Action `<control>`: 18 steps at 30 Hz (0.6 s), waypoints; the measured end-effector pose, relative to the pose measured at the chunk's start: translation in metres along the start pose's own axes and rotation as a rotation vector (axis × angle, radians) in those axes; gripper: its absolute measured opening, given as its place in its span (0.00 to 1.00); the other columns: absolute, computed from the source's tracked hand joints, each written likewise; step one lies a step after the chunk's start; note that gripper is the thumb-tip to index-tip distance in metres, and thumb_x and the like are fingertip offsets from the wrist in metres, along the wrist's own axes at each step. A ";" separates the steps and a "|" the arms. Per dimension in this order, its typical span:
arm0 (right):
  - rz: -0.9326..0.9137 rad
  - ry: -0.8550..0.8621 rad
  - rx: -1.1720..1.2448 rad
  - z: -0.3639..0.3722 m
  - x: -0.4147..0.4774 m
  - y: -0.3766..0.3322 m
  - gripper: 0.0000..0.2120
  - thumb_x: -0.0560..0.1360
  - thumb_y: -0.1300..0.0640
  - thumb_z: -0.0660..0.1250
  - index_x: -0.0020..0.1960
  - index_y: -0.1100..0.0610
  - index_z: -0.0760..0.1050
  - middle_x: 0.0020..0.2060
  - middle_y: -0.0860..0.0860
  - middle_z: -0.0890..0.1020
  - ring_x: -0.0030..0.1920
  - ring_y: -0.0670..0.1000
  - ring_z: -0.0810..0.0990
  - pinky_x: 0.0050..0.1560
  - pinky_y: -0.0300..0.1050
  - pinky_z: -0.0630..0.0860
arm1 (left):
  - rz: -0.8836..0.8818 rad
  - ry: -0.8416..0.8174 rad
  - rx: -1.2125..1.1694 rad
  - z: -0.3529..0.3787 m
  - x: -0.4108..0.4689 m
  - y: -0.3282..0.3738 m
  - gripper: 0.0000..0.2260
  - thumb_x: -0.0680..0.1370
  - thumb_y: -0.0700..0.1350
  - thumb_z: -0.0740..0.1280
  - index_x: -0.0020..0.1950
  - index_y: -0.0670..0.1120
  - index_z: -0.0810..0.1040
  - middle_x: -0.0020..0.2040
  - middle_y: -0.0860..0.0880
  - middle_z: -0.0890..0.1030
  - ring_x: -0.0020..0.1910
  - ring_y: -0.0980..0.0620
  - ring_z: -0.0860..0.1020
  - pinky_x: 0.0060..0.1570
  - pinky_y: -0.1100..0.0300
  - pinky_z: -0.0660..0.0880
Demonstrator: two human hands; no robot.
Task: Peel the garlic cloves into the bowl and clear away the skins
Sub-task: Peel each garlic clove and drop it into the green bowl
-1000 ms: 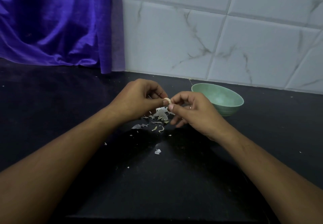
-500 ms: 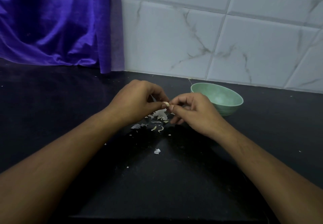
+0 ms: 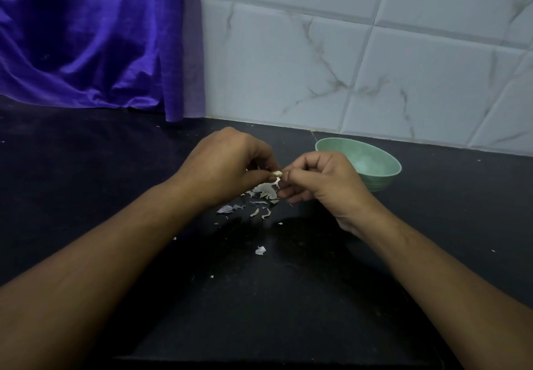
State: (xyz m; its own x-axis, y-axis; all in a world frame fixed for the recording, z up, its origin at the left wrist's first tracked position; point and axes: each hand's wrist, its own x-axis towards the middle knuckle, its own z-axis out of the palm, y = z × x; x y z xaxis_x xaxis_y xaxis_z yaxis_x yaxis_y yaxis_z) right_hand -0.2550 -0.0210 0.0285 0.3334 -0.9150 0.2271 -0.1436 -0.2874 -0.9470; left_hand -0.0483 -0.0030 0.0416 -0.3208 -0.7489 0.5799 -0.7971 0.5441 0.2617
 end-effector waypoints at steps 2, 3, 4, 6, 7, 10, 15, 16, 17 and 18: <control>0.039 0.005 0.064 0.001 -0.001 -0.002 0.05 0.76 0.70 0.69 0.42 0.66 0.80 0.36 0.60 0.85 0.35 0.55 0.86 0.38 0.46 0.83 | 0.029 0.016 -0.009 0.001 0.000 0.001 0.04 0.75 0.51 0.77 0.49 0.58 0.87 0.39 0.58 0.86 0.39 0.61 0.82 0.41 0.52 0.81; 0.056 0.007 0.085 0.000 -0.002 -0.002 0.05 0.76 0.70 0.68 0.42 0.65 0.80 0.35 0.60 0.85 0.34 0.54 0.86 0.37 0.45 0.83 | 0.036 0.023 -0.019 0.001 -0.001 0.002 0.04 0.75 0.51 0.77 0.50 0.58 0.87 0.39 0.58 0.86 0.39 0.62 0.82 0.41 0.53 0.81; 0.071 0.006 0.105 0.000 -0.002 -0.003 0.06 0.76 0.70 0.68 0.41 0.65 0.80 0.34 0.59 0.85 0.33 0.54 0.85 0.37 0.45 0.83 | 0.038 0.030 -0.033 0.002 -0.001 0.002 0.04 0.75 0.51 0.77 0.49 0.57 0.88 0.39 0.58 0.86 0.39 0.62 0.82 0.41 0.53 0.81; 0.101 -0.002 0.157 0.000 -0.003 -0.004 0.06 0.76 0.70 0.67 0.41 0.65 0.80 0.34 0.58 0.84 0.32 0.53 0.85 0.35 0.44 0.83 | 0.044 0.047 -0.069 0.002 -0.001 0.002 0.04 0.75 0.51 0.78 0.49 0.56 0.88 0.39 0.58 0.86 0.38 0.63 0.82 0.40 0.52 0.82; 0.117 -0.006 0.190 0.001 -0.002 -0.005 0.07 0.77 0.70 0.66 0.42 0.64 0.79 0.33 0.57 0.84 0.32 0.52 0.84 0.35 0.43 0.83 | 0.047 0.057 -0.093 0.003 -0.001 0.002 0.04 0.75 0.51 0.78 0.49 0.55 0.88 0.39 0.57 0.86 0.38 0.63 0.82 0.40 0.52 0.82; 0.167 -0.022 0.292 0.001 -0.002 -0.007 0.12 0.77 0.70 0.64 0.38 0.62 0.81 0.32 0.56 0.83 0.30 0.51 0.83 0.32 0.42 0.83 | 0.031 0.073 -0.197 0.004 0.000 0.003 0.05 0.75 0.49 0.79 0.49 0.51 0.88 0.39 0.57 0.86 0.39 0.62 0.83 0.41 0.54 0.82; 0.222 -0.071 0.427 0.003 -0.003 -0.010 0.14 0.78 0.68 0.63 0.38 0.62 0.83 0.33 0.55 0.82 0.30 0.49 0.83 0.33 0.42 0.83 | -0.021 0.091 -0.350 0.005 0.001 0.005 0.05 0.75 0.44 0.79 0.50 0.49 0.89 0.40 0.55 0.87 0.41 0.61 0.84 0.42 0.65 0.80; 0.217 -0.073 0.438 0.002 -0.002 -0.011 0.11 0.78 0.67 0.63 0.41 0.63 0.82 0.33 0.55 0.82 0.31 0.49 0.83 0.33 0.42 0.83 | -0.062 0.088 -0.426 0.006 0.001 0.005 0.05 0.75 0.43 0.79 0.50 0.47 0.89 0.40 0.53 0.87 0.41 0.60 0.84 0.42 0.65 0.79; 0.205 -0.070 0.434 0.002 -0.002 -0.012 0.09 0.78 0.68 0.63 0.44 0.64 0.81 0.34 0.54 0.81 0.31 0.50 0.83 0.34 0.43 0.83 | -0.104 0.082 -0.521 0.007 0.002 0.006 0.05 0.75 0.43 0.79 0.50 0.46 0.88 0.41 0.51 0.87 0.41 0.58 0.84 0.43 0.64 0.79; 0.191 -0.067 0.416 0.002 -0.001 -0.012 0.08 0.78 0.68 0.63 0.44 0.63 0.80 0.34 0.54 0.81 0.31 0.50 0.83 0.34 0.43 0.83 | -0.142 0.077 -0.624 0.008 0.002 0.007 0.06 0.75 0.42 0.78 0.50 0.44 0.88 0.42 0.47 0.87 0.41 0.55 0.84 0.43 0.61 0.80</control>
State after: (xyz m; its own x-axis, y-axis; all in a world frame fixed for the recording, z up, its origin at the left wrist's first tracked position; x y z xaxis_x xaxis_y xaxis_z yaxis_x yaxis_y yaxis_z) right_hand -0.2518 -0.0161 0.0392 0.3989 -0.9162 0.0370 0.1730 0.0355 -0.9843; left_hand -0.0585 -0.0041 0.0384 -0.1774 -0.8132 0.5543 -0.3746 0.5766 0.7261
